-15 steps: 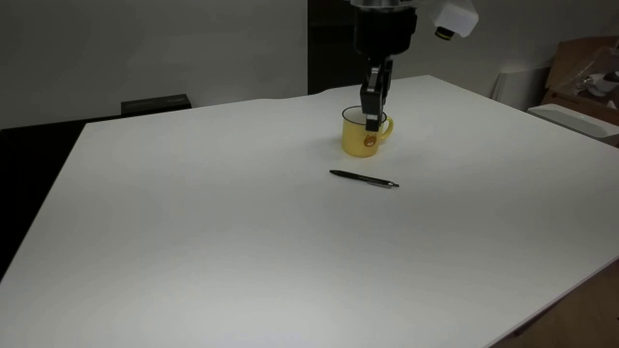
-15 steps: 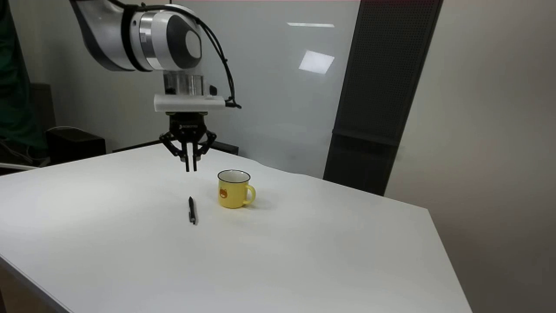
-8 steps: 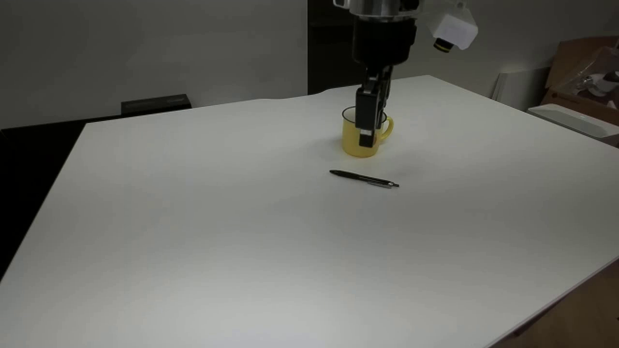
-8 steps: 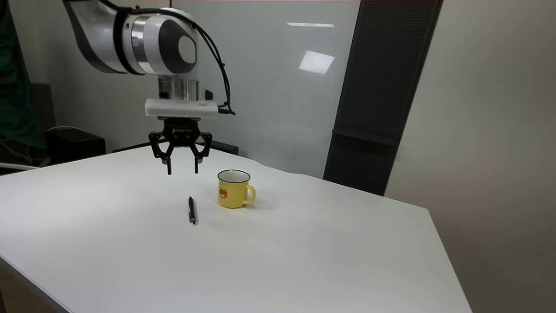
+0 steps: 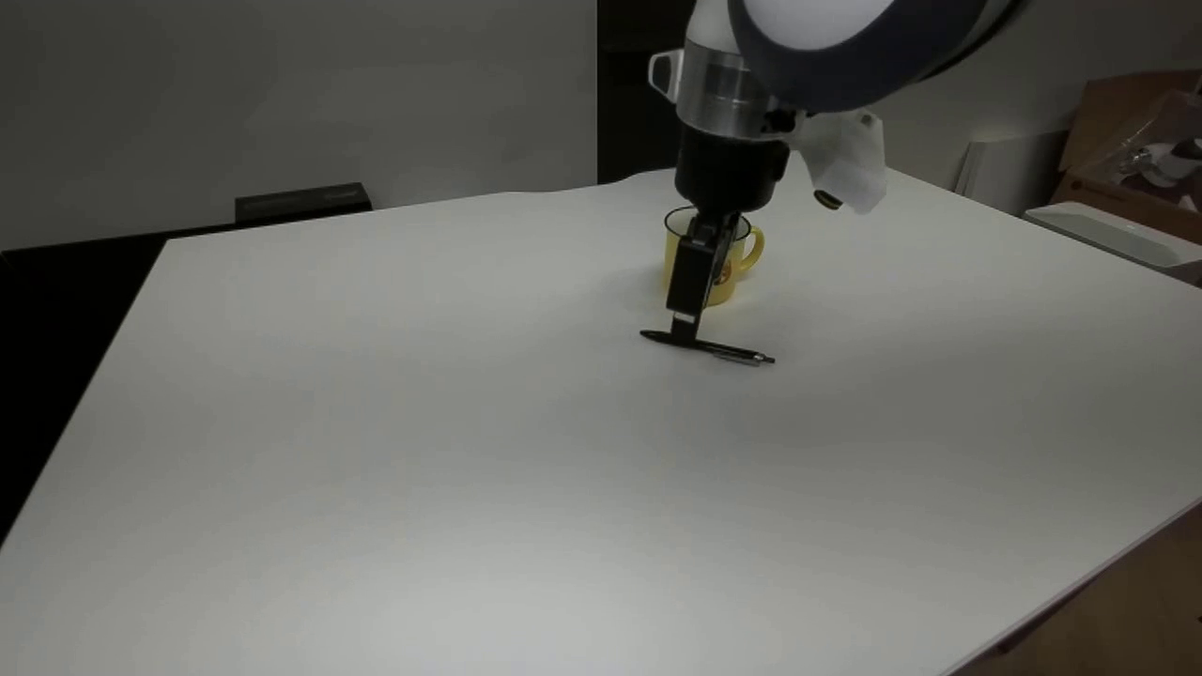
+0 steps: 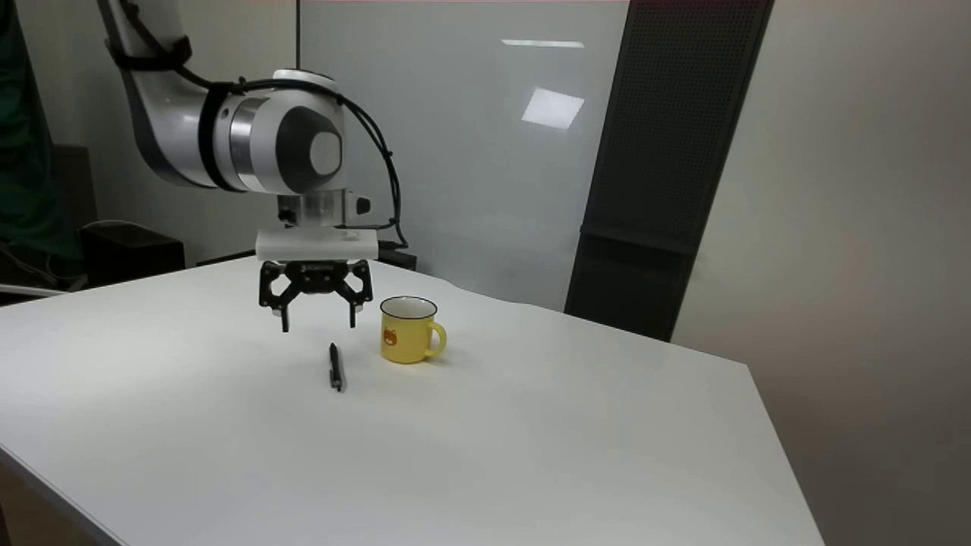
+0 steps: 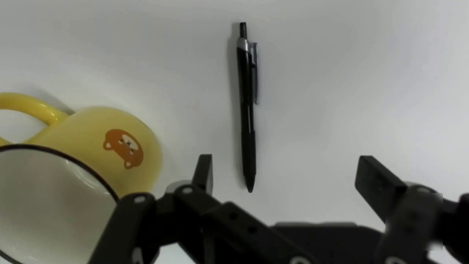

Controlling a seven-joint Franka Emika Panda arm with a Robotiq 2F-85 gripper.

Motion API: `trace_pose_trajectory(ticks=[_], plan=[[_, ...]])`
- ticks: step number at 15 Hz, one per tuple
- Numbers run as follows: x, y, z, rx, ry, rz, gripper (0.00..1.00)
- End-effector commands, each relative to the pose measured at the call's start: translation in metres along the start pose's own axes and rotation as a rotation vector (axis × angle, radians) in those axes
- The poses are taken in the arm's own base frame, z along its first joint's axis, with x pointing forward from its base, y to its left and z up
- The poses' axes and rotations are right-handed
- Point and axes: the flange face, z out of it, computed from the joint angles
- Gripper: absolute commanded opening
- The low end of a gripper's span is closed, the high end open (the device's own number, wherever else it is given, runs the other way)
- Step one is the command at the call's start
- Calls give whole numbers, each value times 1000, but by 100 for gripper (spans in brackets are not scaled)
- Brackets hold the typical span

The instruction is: Put the pen in the cup

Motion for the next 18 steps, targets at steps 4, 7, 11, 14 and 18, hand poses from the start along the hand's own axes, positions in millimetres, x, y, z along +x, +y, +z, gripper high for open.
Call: trace_pose_trajectory(ticks=[4, 7, 11, 14, 18], plan=[[-8, 11, 33, 5, 18, 26, 100], [-11, 15, 41, 7, 18, 38, 100], [-14, 18, 48, 13, 10, 47, 100], [-14, 19, 51, 13, 12, 46, 68], [-14, 20, 51, 9, 19, 50, 39]])
